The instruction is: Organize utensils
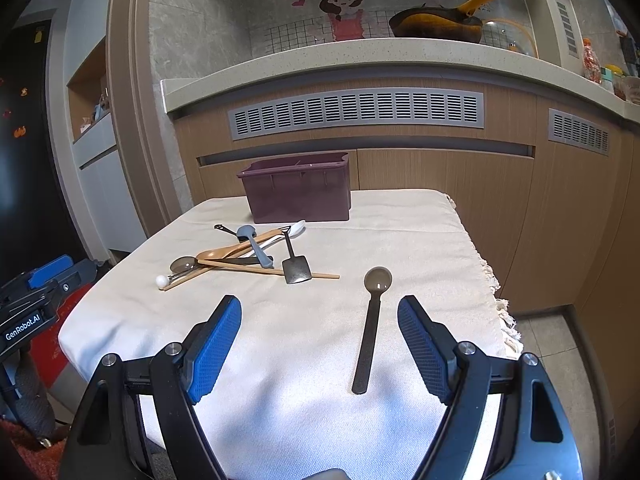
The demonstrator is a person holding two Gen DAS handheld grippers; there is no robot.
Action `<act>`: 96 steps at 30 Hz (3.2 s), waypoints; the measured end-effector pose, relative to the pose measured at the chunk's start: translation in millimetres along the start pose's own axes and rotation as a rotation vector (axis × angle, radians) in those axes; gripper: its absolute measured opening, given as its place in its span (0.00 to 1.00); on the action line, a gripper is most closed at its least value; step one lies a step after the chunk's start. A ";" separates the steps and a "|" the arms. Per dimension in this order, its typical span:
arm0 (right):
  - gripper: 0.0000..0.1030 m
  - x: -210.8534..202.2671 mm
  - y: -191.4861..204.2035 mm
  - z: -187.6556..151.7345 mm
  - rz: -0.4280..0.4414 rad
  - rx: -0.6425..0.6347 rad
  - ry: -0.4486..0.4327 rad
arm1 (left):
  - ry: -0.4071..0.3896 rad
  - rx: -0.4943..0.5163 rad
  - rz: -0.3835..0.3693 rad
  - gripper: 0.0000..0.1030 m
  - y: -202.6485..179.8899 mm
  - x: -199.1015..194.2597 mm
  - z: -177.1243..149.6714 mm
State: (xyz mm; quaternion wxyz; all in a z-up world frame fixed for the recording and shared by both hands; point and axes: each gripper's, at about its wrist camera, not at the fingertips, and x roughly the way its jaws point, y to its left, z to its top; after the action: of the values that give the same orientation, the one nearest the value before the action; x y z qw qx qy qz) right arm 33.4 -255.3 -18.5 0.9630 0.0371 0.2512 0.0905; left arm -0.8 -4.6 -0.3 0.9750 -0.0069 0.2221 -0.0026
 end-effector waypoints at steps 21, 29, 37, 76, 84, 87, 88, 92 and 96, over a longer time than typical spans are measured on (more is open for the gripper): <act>0.76 0.2 0.4 0.5 0.001 0.002 0.007 | 0.004 -0.003 -0.003 0.60 -0.5 0.8 -2.7; 0.76 0.2 0.4 1.0 0.001 0.002 0.007 | 0.004 -0.004 -0.003 0.60 -0.2 0.7 -3.1; 0.76 0.0 0.4 0.8 0.001 0.002 0.007 | 0.004 -0.002 -0.006 0.60 0.2 1.0 -3.4; 0.52 155.2 -21.0 45.2 0.031 -0.078 0.356 | 0.348 -0.062 -0.170 0.41 24.8 152.8 26.2; 0.52 161.1 -33.8 40.8 -0.017 -0.068 0.360 | 0.417 -0.005 -0.228 0.41 0.7 216.8 61.2; 0.52 161.6 -34.9 39.4 -0.023 -0.062 0.353 | 0.486 -0.102 -0.214 0.41 -1.7 247.4 72.8; 0.52 161.2 -35.0 39.2 -0.025 -0.059 0.352 | 0.507 -0.129 -0.213 0.41 -3.4 257.1 74.6; 0.52 160.1 -36.5 41.7 -0.034 -0.059 0.334 | 0.570 -0.176 -0.170 0.41 -14.8 292.4 79.6; 0.52 155.7 -40.6 43.2 -0.083 -0.067 0.310 | 0.594 -0.163 -0.116 0.41 -25.4 313.0 81.0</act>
State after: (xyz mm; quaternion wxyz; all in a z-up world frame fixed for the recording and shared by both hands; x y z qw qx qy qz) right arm 194.4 -266.2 -59.9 0.9163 -0.0198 0.3950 0.0635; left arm 316.4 -31.6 -62.5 0.8619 -0.0965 0.4961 -0.0422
